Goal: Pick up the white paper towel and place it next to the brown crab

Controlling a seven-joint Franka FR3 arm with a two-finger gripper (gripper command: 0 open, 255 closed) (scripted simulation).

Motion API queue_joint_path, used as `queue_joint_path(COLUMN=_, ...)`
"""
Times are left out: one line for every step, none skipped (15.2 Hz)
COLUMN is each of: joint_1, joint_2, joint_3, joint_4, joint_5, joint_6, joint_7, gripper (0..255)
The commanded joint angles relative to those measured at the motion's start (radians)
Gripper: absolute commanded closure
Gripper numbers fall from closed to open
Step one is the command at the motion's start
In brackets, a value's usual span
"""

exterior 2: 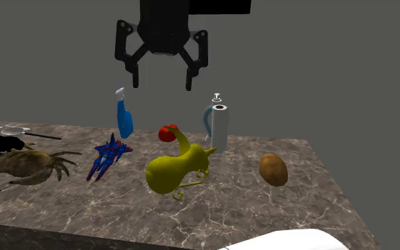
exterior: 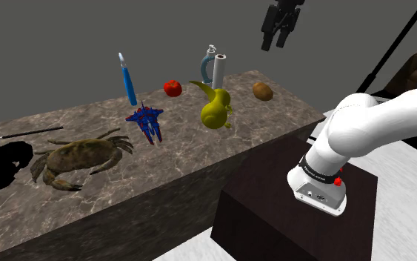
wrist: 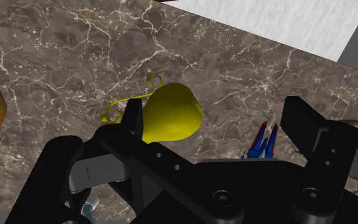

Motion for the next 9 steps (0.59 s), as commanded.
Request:
queue_joint_path(joint_1=0.000, joint_2=0.000, joint_3=0.000, joint_4=0.000, joint_5=0.000, joint_6=0.000, joint_7=0.000, gripper=0)
queue_joint_path(joint_1=-0.006, joint_2=0.027, joint_3=-0.005, joint_4=0.002, joint_5=-0.007, joint_6=0.025, joint_7=-0.003, gripper=0)
queue_joint_path(joint_1=-0.011, joint_2=0.055, joint_3=-0.010, joint_4=0.005, joint_5=-0.015, joint_6=0.050, joint_7=-0.007, gripper=0)
queue_joint_path(joint_1=-0.016, joint_2=0.084, joint_3=-0.016, joint_4=0.009, joint_5=-0.022, joint_6=0.075, joint_7=-0.010, gripper=0)
queue_joint_path(joint_1=-0.022, joint_2=0.113, joint_3=-0.021, joint_4=0.014, joint_5=-0.028, joint_6=0.099, joint_7=-0.012, gripper=0)
queue_joint_path(joint_1=-0.027, joint_2=0.143, joint_3=-0.027, joint_4=0.020, joint_5=-0.034, joint_6=0.122, joint_7=-0.015, gripper=0)
queue_joint_path(joint_1=-0.032, joint_2=0.173, joint_3=-0.032, joint_4=0.028, joint_5=-0.040, joint_6=0.145, joint_7=-0.017, gripper=0)
queue_joint_path(joint_1=-0.038, joint_2=0.204, joint_3=-0.038, joint_4=0.037, joint_5=-0.046, joint_6=0.167, joint_7=-0.019, gripper=0)
queue_joint_path(joint_1=-0.042, joint_2=0.235, joint_3=-0.043, joint_4=0.047, joint_5=-0.052, joint_6=0.188, joint_7=-0.021, gripper=0)
